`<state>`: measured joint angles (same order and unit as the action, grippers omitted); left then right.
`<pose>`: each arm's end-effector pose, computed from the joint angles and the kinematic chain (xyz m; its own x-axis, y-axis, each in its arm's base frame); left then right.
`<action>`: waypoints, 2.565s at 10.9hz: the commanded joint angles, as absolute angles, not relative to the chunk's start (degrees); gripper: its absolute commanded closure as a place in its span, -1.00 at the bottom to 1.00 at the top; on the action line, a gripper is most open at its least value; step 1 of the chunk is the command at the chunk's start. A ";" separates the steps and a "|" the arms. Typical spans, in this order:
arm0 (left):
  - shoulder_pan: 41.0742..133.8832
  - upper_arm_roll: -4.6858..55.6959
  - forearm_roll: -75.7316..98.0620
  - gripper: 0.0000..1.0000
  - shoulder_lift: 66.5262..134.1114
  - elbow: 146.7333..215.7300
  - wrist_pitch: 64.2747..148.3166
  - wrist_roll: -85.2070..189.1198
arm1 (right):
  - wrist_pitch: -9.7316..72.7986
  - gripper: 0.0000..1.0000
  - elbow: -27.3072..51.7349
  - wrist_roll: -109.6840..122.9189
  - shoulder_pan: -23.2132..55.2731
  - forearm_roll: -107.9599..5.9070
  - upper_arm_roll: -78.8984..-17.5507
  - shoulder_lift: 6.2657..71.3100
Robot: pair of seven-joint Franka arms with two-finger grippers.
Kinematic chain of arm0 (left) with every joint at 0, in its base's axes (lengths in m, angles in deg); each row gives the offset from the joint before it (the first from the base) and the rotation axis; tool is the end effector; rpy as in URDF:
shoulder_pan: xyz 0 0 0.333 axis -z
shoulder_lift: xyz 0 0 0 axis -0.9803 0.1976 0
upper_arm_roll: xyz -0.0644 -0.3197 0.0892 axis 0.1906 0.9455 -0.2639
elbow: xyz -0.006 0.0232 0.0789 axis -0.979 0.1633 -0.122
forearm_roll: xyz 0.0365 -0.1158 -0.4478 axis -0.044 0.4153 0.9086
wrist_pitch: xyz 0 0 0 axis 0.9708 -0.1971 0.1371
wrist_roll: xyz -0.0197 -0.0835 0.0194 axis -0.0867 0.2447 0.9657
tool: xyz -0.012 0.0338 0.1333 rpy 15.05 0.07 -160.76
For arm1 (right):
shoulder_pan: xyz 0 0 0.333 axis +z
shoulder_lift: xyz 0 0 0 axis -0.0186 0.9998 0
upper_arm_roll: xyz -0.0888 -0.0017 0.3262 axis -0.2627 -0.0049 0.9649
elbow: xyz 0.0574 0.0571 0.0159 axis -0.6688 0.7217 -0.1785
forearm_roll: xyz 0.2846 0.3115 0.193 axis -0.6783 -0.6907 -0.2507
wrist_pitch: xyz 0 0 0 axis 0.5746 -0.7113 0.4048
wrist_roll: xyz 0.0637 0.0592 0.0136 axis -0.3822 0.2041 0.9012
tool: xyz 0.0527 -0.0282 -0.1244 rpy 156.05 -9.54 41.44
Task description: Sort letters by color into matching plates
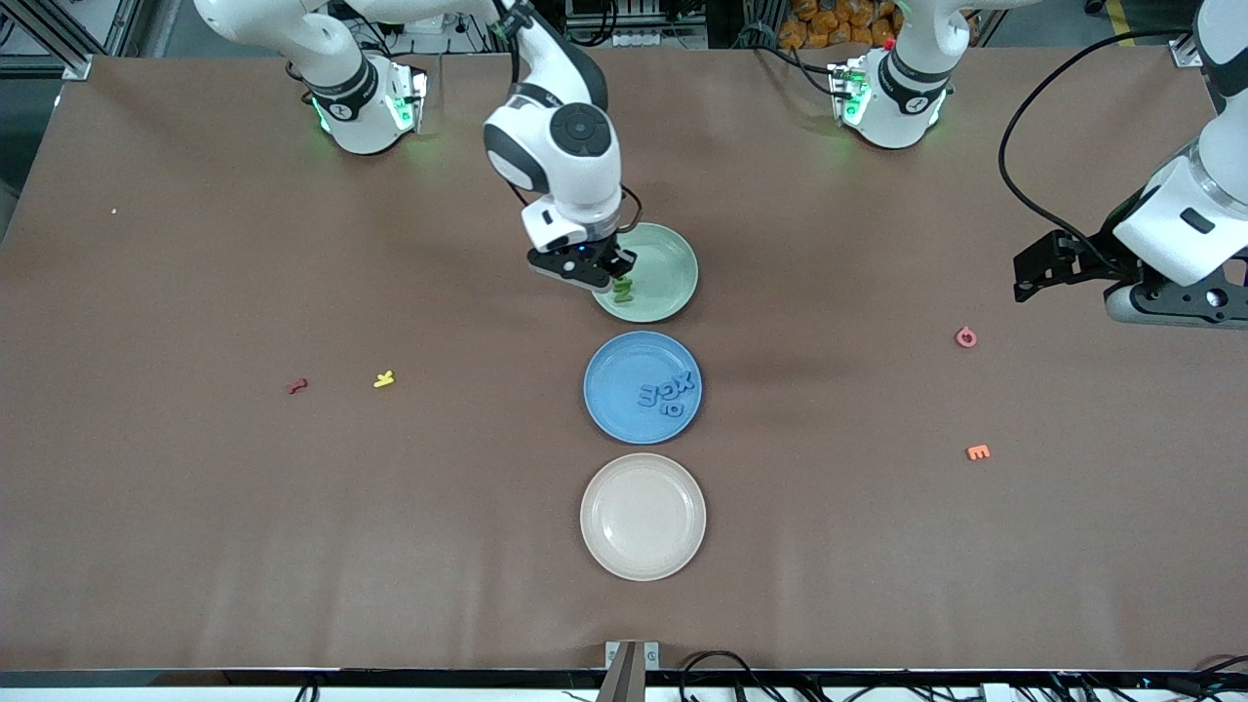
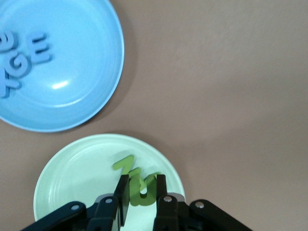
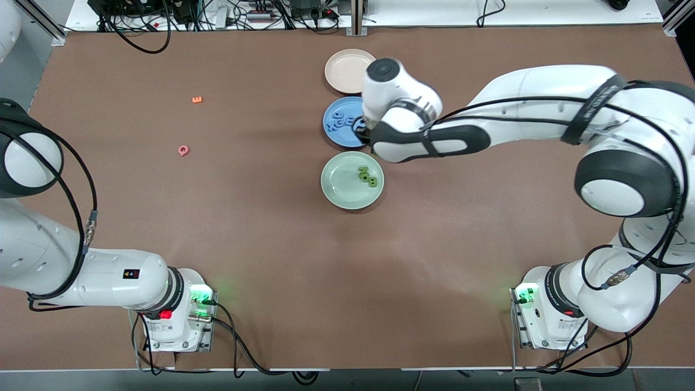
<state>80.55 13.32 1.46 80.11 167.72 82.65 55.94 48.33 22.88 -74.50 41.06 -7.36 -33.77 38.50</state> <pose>0.6588 -0.0879 0.5980 0.9948 -0.0964 0.0323 -0.0964 -0.9953 -0.0011 0.4375 0.5314 0.2264 0.9325 -0.3604 0.0234 -0.3607 -0.9327 0.0093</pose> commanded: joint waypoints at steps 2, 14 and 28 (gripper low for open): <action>79.58 13.33 2.96 -1.00 80.41 166.51 82.56 56.12 | 48.36 1.00 16.29 -83.75 46.83 -5.05 -35.57 45.82; 79.13 13.16 3.93 -1.00 80.50 166.77 86.87 58.32 | 39.50 -1.00 17.95 -82.18 39.81 -4.42 -35.04 34.95; 80.10 13.33 3.93 -1.00 79.97 166.69 86.95 58.14 | 13.67 -1.00 17.09 -20.36 4.85 -14.88 -33.54 10.67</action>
<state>80.19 13.41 3.27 80.15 167.26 86.77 56.92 16.94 16.93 -31.16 10.52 -13.58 -33.30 12.65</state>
